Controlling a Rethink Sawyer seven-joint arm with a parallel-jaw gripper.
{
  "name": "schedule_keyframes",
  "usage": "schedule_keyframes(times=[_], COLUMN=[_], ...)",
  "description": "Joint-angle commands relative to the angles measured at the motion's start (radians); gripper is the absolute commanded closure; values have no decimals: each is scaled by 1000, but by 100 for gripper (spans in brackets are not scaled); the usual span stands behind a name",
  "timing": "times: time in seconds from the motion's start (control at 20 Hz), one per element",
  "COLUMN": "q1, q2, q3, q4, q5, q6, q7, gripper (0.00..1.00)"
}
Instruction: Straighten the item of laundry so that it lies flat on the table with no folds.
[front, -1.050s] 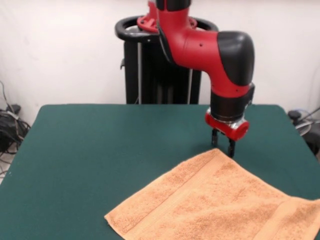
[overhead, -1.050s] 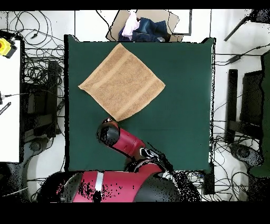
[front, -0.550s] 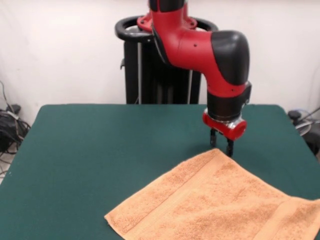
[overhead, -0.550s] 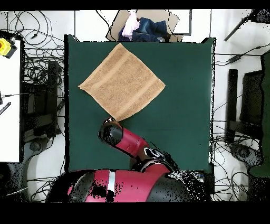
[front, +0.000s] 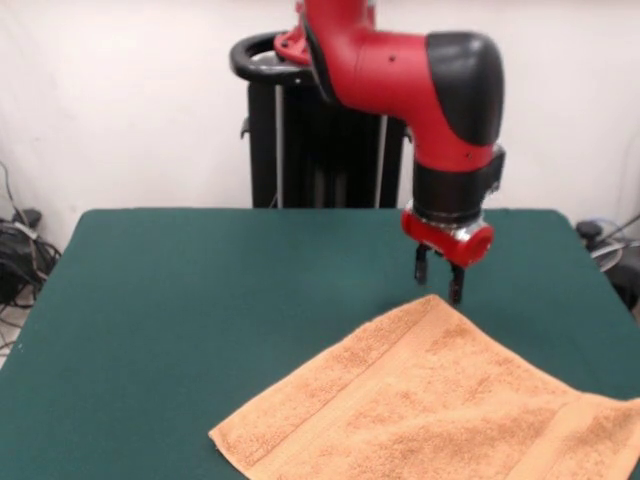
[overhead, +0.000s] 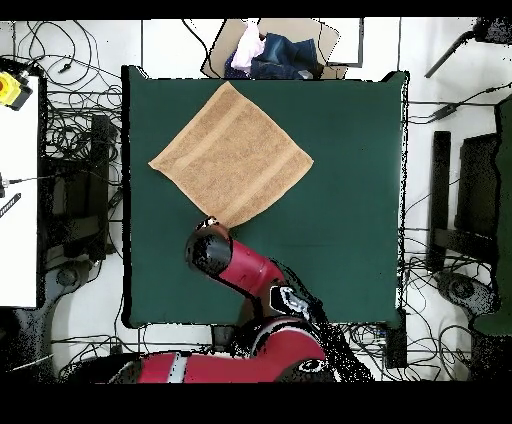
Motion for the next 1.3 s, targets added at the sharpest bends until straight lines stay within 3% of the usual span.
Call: schedule_keyframes(times=[0.05,0.6,1.05,1.3], q1=[78,50,-26,10], q2=[-115,-118,-6,-35], q3=[-94,-60,49,22], q4=[-41,-26,-30,-7], q5=[70,70,61,75], q6=[182,171,14,25], q7=[226,222,220,247], gripper=[0,0,0,0])
